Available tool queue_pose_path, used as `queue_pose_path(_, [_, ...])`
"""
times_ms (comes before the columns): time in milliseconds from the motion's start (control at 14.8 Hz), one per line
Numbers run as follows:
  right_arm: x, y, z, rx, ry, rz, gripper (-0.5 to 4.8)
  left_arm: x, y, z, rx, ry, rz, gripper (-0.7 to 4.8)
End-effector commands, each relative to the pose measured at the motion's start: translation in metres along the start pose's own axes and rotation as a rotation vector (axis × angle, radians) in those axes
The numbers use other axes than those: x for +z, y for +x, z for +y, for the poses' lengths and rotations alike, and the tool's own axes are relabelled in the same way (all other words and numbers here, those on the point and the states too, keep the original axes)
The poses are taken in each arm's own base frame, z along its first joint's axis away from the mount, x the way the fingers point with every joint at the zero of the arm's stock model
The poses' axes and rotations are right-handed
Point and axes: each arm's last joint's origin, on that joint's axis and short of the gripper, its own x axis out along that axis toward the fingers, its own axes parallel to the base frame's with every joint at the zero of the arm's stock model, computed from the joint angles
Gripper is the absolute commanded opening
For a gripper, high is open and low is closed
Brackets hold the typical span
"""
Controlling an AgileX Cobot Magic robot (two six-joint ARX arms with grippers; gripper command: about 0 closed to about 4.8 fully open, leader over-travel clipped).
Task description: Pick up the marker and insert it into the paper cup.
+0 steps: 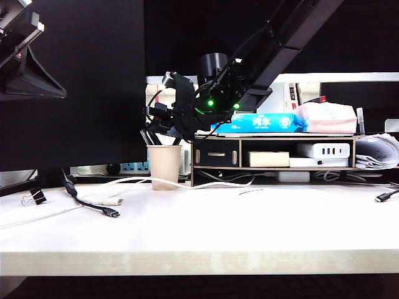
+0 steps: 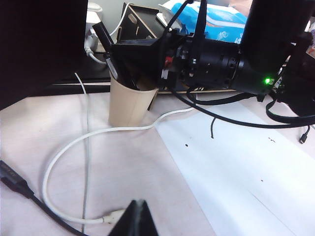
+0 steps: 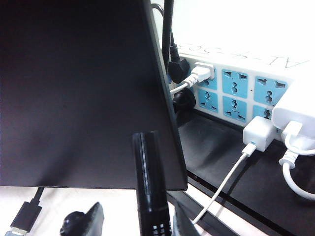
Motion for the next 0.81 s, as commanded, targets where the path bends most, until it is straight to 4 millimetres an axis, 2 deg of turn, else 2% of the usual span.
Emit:
queue_pose_path(67, [0.019, -0.006, 0.005, 0.003, -0.01, -0.026, 1.83, 0.003, 0.0, -0.001, -0.009, 0.012, -0.017, -0.05])
queue_pose_path(270, [0.032, -0.015, 0.003, -0.013, -0.017, 0.009, 1.75, 0.003, 0.0, -0.001, -0.008, 0.013, -0.019, -0.05])
queue_pose_path(337, [0.036, -0.019, 0.002, -0.022, -0.012, 0.049, 1.55, 0.003, 0.0, -0.001, -0.009, 0.015, -0.022, -0.05])
queue_pose_path(539, [0.047, -0.029, 0.007, -0.022, -0.042, 0.114, 1.39, 0.003, 0.0, -0.001, -0.007, 0.015, -0.023, -0.05])
queue_pose_path(607, [0.051, -0.032, 0.009, -0.013, -0.036, 0.13, 0.98, 0.003, 0.0, -0.001, -0.007, 0.015, -0.023, -0.05])
queue_pose_path(809, [0.059, -0.042, 0.014, 0.023, -0.011, 0.195, 0.52, 0.003, 0.0, -0.001, -0.007, 0.015, -0.022, -0.05])
